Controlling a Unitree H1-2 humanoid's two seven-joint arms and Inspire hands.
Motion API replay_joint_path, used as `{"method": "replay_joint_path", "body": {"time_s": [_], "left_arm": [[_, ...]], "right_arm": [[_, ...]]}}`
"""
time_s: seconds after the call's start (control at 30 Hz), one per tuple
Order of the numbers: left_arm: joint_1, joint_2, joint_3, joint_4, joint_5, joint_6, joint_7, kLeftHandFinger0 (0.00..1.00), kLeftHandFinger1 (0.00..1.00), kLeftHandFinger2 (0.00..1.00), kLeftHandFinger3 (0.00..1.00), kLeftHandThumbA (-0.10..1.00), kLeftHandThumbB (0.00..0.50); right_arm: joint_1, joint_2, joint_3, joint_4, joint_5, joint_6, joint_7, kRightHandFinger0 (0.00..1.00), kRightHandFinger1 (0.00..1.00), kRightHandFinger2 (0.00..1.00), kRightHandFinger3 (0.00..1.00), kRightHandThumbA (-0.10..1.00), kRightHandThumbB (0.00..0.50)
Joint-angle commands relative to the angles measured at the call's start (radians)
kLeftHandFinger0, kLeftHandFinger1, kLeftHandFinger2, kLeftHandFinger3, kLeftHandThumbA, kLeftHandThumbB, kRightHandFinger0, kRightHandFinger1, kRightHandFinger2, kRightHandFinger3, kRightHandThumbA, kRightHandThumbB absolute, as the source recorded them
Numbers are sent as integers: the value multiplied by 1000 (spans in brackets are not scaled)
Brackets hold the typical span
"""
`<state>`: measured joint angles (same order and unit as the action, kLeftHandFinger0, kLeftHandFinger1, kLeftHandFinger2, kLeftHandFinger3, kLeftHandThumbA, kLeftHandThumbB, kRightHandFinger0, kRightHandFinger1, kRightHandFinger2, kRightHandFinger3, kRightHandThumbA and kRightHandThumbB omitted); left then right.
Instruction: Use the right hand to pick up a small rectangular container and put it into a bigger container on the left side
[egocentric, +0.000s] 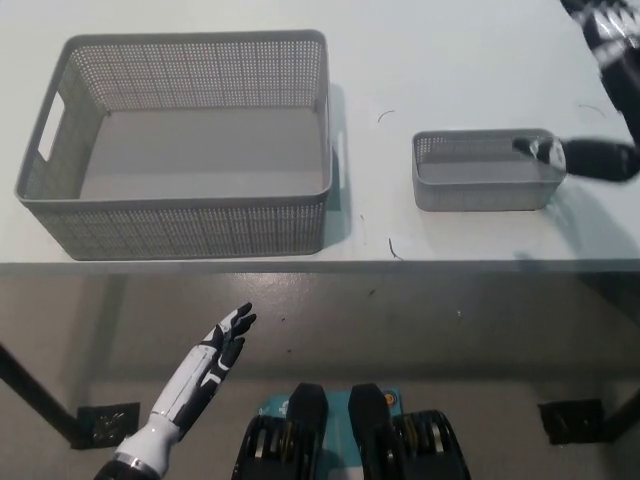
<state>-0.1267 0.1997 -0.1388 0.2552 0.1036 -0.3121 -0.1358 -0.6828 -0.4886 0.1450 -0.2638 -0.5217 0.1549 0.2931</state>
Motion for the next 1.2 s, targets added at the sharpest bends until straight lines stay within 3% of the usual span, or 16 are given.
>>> {"method": "replay_joint_path", "body": {"time_s": [0.0,0.3,0.5,0.6,0.7,1.03,1.17], "left_arm": [[-13,5,32,-22,14,-78,38,1000,1000,1000,1000,1000,257],[-6,-6,41,-12,20,-106,40,1000,1000,1000,1000,1000,270],[-1,-7,47,-14,19,-99,28,1000,1000,1000,1000,1000,277],[-3,-7,46,-8,20,-101,26,1000,1000,1000,1000,1000,283],[5,-6,50,-11,3,-94,18,1000,1000,1000,1000,1000,294],[13,-4,47,-26,12,-74,14,1000,1000,1000,1000,1000,300],[18,-2,44,-40,18,-58,12,1000,1000,1000,1000,1000,307]], "right_arm": [[-289,-66,131,178,-113,283,331,1000,1000,1000,1000,1000,410],[-383,-8,223,484,-105,284,295,1000,1000,1000,1000,1000,413],[-418,8,263,596,-83,268,319,1000,1000,1000,1000,1000,479],[-422,12,263,606,-72,291,340,1000,1000,1000,1000,1000,468],[-431,22,264,620,-63,292,357,1000,1000,1000,1000,1000,498],[-541,61,289,717,-31,310,451,1000,1000,1000,1000,1000,493],[-589,91,306,828,-22,261,448,1000,1000,1000,1000,1000,474]]}}
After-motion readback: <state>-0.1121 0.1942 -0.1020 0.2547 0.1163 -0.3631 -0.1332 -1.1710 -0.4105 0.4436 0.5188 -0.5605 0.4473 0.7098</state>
